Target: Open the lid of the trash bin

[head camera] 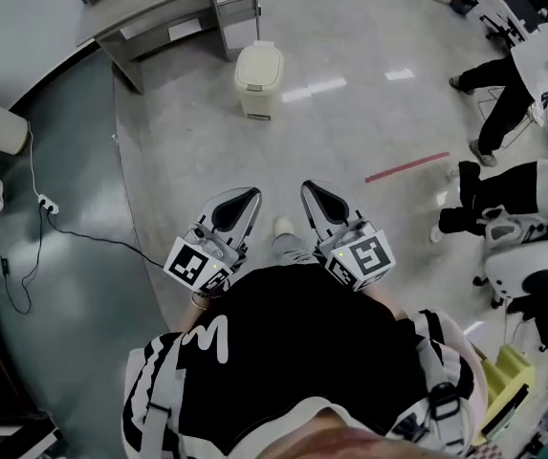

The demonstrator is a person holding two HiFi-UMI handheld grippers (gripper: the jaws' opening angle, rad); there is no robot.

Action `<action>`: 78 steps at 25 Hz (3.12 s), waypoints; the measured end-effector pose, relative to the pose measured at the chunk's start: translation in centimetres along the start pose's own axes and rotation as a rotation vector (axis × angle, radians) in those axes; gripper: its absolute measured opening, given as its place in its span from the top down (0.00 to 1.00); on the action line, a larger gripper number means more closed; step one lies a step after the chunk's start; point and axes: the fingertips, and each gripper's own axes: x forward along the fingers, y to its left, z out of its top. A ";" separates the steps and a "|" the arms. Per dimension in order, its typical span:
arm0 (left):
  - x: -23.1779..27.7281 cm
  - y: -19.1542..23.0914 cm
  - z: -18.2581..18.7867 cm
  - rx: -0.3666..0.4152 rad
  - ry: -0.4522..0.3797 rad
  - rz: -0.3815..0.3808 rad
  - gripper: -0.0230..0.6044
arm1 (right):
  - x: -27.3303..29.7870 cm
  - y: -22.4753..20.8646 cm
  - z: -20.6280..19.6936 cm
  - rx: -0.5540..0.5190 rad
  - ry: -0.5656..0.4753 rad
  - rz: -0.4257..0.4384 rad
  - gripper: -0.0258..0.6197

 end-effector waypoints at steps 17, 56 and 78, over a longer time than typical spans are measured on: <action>9.6 6.3 1.2 0.020 -0.023 0.009 0.95 | 6.7 -8.6 3.3 -0.045 0.001 0.052 0.94; 9.7 7.0 0.3 0.021 -0.003 0.101 0.95 | 8.7 -10.1 2.0 -0.020 0.006 0.111 0.94; 13.5 13.9 2.0 0.029 -0.045 0.080 0.96 | 14.6 -13.4 4.1 -0.051 -0.002 0.080 0.94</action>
